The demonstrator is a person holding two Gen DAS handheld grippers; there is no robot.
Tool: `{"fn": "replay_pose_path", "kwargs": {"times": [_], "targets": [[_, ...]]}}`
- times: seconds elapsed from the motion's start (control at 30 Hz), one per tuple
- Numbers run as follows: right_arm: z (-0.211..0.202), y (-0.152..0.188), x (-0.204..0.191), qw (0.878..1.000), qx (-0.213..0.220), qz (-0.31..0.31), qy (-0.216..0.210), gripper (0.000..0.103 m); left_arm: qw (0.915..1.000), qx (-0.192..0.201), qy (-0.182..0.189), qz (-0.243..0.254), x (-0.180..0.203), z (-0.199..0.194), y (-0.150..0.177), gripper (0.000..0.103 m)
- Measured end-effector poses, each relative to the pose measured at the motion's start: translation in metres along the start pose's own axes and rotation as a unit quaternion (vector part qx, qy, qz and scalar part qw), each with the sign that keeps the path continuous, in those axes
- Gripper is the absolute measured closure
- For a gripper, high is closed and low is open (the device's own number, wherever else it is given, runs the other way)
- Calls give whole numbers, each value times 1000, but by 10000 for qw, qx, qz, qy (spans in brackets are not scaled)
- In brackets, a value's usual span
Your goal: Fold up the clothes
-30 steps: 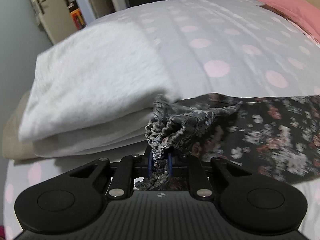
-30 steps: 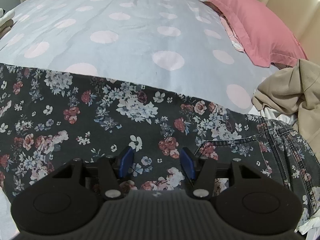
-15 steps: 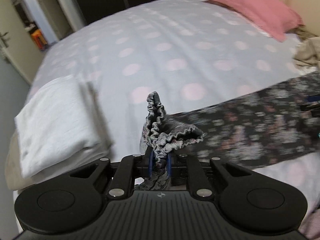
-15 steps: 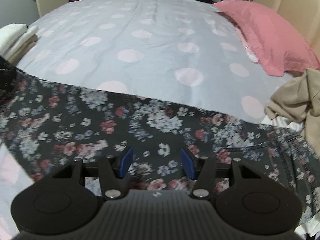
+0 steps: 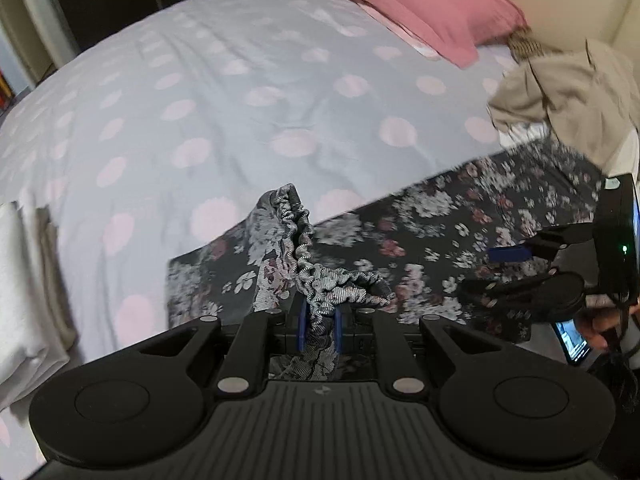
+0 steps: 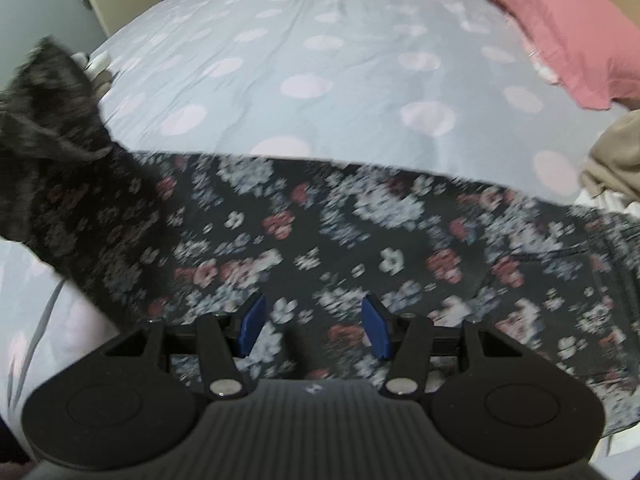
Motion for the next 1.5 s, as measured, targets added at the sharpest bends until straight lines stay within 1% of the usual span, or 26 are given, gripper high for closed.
{"fn": "replay_pose_path", "kwargs": {"times": [0.1, 0.17, 0.23, 0.3, 0.37, 0.4, 0.43, 0.53, 0.63, 0.67, 0.77, 0.93, 1.07, 1.17, 1.23, 1.33, 1.4, 1.47, 1.5], "targets": [[4, 5, -8, 9998, -139, -39, -157, 49, 9998, -145, 45, 92, 18, 26, 0, 92], [6, 7, -11, 9991, -246, 36, -336, 59, 9996, -225, 80, 136, 28, 41, 0, 92], [7, 8, -14, 9974, -372, 197, -593, 76, 9995, -249, 132, 125, 31, 48, 1, 92], [8, 9, -18, 9938, -482, 415, -912, 85, 9994, -274, 183, 113, 35, 54, 1, 92], [6, 8, -23, 9902, -527, 530, -1180, 88, 9992, -299, 234, 102, 38, 61, 2, 92], [5, 8, -27, 9888, -520, 545, -1289, 93, 9991, -311, 260, 96, 40, 64, 2, 93], [3, 7, -31, 9876, -487, 538, -1390, 93, 9990, -324, 285, 90, 42, 68, 3, 93], [-4, 2, -41, 9828, -375, 577, -1715, 93, 9988, -365, 311, 118, 45, 73, 3, 93], [-12, -7, -42, 9783, -188, 747, -1922, 93, 9984, -411, 361, 124, 46, 78, 6, 93], [-13, -10, -40, 9775, -119, 828, -1937, 93, 9983, -420, 374, 137, 47, 80, 7, 93], [-11, -16, -30, 9777, 25, 1075, -1806, 94, 9975, -503, 450, 190, 50, 85, 11, 92], [-4, -24, -14, 9737, 74, 1510, -1705, 94, 9960, -605, 626, 192, 54, 97, 22, 92], [-3, -26, -7, 9723, 90, 1619, -1681, 94, 9940, -665, 862, 86, 55, 119, 36, 91], [5, -24, -4, 9770, -38, 1583, -1427, 92, 9932, -711, 923, -25, 52, 135, 46, 90], [13, -20, 0, 9775, -278, 1627, -1311, 91, 9926, -715, 967, -168, 50, 141, 53, 90], [23, -10, 2, 9733, -693, 1717, -1358, 91, 9932, -612, 973, -170, 49, 137, 59, 85], [25, -6, 0, 9719, -843, 1693, -1404, 90, 9940, -578, 924, -39, 51, 130, 64, 82], [26, -2, -4, 9691, -977, 1666, -1537, 83, 9947, -562, 835, 192, 55, 122, 69, 78], [25, -1, -6, 9683, -1021, 1631, -1593, 74, 9949, -554, 786, 314, 56, 118, 73, 76]]}}
Point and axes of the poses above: each gripper's, at about its wrist camera, not at the fingertips, and z roughly the way its jaws point, x to its right, y to its underside, the point moved 9 cm from there along z, roughly the way its jaws point, and after that the axes turned 15 degrees about y, right-handed, at the moved point
